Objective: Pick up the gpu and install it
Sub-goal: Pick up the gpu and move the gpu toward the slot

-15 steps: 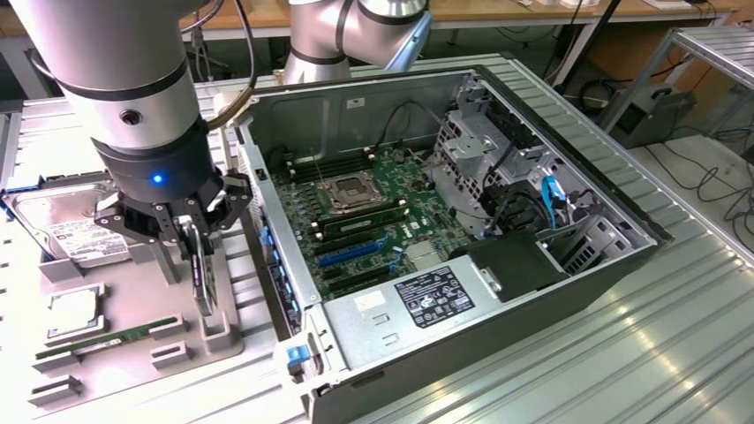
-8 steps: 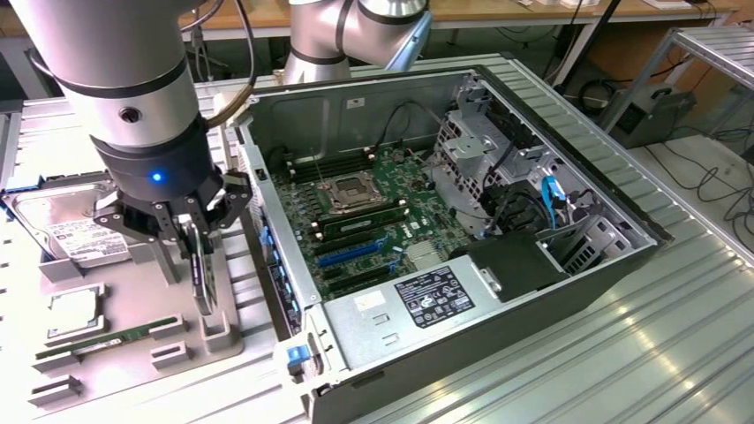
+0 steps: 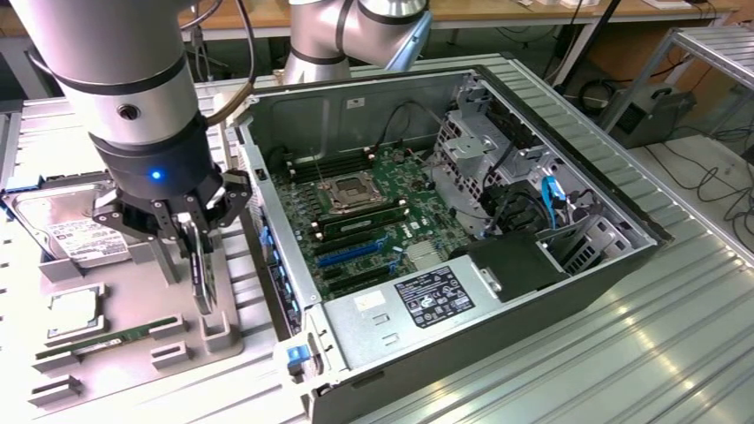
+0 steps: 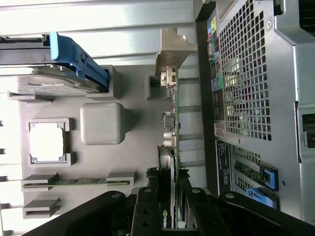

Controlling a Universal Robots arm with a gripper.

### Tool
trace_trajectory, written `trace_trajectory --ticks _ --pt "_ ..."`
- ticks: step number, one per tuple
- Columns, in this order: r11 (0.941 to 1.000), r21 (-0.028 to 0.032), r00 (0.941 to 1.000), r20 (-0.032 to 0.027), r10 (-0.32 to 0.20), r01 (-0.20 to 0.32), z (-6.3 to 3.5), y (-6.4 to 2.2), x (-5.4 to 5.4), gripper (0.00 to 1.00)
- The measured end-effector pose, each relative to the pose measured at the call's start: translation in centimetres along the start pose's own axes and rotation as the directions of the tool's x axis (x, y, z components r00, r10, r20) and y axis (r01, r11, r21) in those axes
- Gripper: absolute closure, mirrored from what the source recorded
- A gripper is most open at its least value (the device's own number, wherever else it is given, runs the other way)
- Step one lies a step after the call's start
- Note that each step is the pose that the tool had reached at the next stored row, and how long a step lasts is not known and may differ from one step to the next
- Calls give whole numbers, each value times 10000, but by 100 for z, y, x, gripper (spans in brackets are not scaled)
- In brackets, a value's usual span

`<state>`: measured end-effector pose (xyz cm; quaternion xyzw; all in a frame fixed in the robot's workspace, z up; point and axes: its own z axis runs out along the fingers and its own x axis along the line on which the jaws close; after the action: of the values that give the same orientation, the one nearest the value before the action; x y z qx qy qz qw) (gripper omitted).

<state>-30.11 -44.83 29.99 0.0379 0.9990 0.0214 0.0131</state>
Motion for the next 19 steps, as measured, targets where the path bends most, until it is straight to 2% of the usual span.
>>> trace_trajectory --ticks 19 --pt "10000 0 10000 0 0 0 -41 2 -1 74"
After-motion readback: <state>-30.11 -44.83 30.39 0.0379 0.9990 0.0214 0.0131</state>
